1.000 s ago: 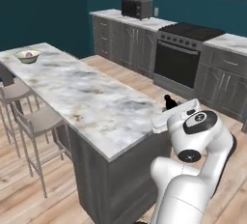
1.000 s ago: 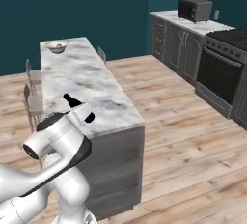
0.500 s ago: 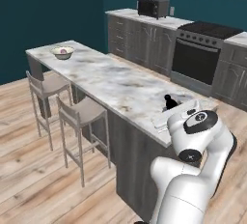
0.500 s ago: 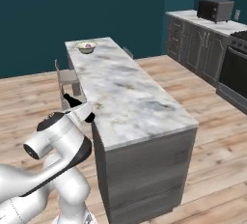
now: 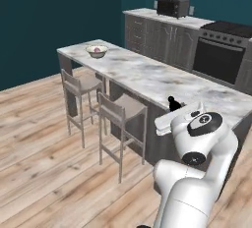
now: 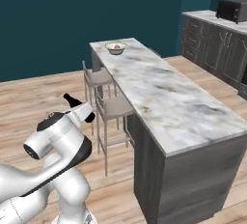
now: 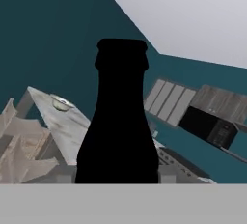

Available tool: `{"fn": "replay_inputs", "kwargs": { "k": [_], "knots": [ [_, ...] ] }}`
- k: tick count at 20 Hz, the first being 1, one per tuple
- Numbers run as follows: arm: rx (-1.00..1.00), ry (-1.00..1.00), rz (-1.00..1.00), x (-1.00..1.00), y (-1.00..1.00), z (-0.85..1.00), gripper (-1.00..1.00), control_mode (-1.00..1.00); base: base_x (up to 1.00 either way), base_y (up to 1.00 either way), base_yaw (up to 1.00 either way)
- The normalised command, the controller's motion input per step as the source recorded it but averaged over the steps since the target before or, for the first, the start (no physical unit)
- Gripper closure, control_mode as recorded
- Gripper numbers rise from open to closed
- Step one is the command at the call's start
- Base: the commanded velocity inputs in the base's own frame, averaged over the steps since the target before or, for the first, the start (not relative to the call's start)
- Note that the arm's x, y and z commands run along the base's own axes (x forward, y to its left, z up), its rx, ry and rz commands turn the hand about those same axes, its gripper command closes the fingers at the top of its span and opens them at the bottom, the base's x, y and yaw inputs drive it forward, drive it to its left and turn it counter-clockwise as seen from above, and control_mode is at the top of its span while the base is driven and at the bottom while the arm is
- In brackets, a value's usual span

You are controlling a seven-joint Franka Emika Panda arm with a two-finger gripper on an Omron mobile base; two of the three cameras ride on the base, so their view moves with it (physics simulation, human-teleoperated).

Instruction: Open the fridge, grab two sodas, and place both sodas inside the bowl with ice on the dining counter.

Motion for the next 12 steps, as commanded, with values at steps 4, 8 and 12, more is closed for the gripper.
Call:
{"fn": "replay_inputs", "kwargs": {
  "k": [4,8,12],
  "knots": [
    [0.0,0.0,0.0,0.0,0.0,0.0,1.0,1.0,0.32,1.0,-0.03],
    [0.0,0.0,0.0,0.0,0.0,0.0,1.0,1.0,0.6,1.0,-0.11],
    [0.0,0.0,0.0,0.0,0.0,0.0,1.0,1.0,0.57,1.0,-0.25]
  ]
}}
